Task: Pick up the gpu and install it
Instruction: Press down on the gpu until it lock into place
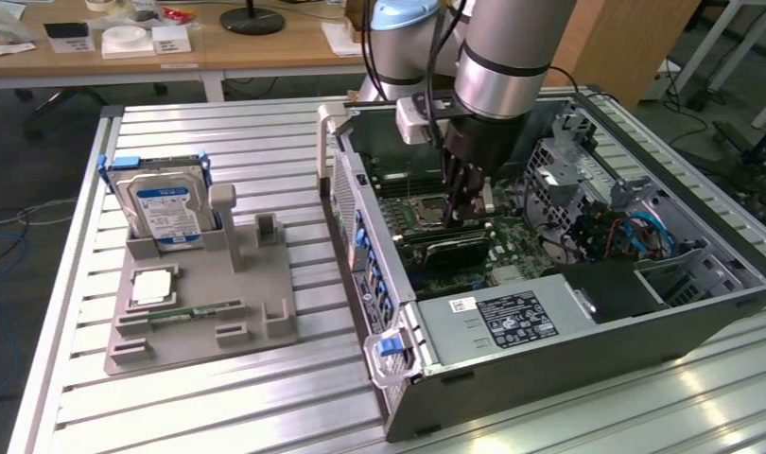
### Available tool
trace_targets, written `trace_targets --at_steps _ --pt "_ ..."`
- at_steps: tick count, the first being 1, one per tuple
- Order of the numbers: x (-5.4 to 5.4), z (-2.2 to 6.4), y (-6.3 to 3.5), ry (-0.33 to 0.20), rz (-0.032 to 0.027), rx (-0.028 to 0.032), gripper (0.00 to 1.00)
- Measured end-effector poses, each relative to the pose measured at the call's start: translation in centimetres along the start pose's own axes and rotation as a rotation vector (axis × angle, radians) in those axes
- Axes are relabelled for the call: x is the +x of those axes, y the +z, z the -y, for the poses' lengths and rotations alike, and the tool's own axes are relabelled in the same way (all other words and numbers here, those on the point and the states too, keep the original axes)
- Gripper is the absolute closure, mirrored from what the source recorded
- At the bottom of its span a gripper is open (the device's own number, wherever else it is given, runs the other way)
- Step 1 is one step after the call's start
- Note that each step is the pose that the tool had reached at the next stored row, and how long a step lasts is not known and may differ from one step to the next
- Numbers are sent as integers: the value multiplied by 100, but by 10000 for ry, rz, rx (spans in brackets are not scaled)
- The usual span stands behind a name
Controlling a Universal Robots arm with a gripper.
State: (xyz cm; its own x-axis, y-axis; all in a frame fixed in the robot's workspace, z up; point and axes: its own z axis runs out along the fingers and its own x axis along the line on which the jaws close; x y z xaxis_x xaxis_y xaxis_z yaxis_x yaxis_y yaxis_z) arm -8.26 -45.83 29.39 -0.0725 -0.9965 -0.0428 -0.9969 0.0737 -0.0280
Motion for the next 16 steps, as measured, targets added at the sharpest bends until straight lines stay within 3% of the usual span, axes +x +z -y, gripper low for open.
trace_targets --at_steps 16 --pt "35 3 1 -1 -7 0 89"
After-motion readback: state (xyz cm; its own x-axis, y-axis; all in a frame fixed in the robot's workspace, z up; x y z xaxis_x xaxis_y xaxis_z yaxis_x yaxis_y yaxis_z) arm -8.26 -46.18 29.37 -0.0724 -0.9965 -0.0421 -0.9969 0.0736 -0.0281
